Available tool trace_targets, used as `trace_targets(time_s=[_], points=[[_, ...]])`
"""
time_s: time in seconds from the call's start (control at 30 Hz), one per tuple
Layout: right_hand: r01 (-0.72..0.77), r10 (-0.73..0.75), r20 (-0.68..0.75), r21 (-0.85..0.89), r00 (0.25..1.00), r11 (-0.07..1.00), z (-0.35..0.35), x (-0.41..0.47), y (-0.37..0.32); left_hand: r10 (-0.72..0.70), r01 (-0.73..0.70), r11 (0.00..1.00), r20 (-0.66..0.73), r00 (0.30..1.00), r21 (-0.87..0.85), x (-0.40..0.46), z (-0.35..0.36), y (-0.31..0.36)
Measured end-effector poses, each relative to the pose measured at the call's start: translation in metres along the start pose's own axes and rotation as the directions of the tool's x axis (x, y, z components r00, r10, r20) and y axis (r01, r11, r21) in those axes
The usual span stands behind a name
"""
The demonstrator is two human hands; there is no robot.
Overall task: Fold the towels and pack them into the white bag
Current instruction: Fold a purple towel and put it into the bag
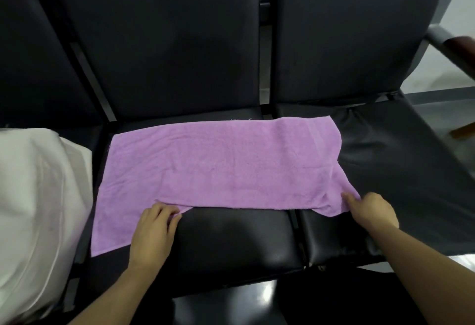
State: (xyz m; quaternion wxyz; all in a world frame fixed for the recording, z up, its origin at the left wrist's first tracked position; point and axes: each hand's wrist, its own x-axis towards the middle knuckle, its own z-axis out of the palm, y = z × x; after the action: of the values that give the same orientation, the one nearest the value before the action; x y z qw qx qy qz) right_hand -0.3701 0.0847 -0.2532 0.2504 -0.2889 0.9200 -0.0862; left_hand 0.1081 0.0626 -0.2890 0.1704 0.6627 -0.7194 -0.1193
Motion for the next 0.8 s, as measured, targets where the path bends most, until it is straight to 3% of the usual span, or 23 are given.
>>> trace_targets(time_s=[0.13, 0.23, 0.33, 0.53, 0.8], points=[[0.002, 0.025, -0.085, 0.296, 0.996, 0.955, -0.006, -0.010, 0.001, -0.024, 0.029, 0.999, 0.105, 0.994, -0.041, 0.006, -0.005, -0.002], [-0.023, 0.093, -0.132, 0.457, 0.987, 0.889, -0.012, -0.015, 0.002, 0.081, -0.062, 0.993, 0.192, 0.978, -0.104, 0.004, -0.012, -0.011], [-0.042, 0.137, -0.164, 0.481, 0.977, 0.876, -0.020, -0.014, 0.014, 0.188, -0.172, 0.981, 0.230, 0.955, -0.090, -0.006, -0.022, -0.026], [-0.092, 0.197, -0.139, 0.541, 0.970, 0.836, -0.030, -0.019, 0.027, 0.169, -0.156, 0.986, 0.341, 0.925, -0.067, -0.023, -0.038, -0.031], [-0.139, 0.179, -0.017, 0.554, 0.984, 0.821, -0.023, -0.016, 0.032, 0.169, -0.118, 0.979, 0.339, 0.925, -0.167, -0.012, -0.009, 0.070]])
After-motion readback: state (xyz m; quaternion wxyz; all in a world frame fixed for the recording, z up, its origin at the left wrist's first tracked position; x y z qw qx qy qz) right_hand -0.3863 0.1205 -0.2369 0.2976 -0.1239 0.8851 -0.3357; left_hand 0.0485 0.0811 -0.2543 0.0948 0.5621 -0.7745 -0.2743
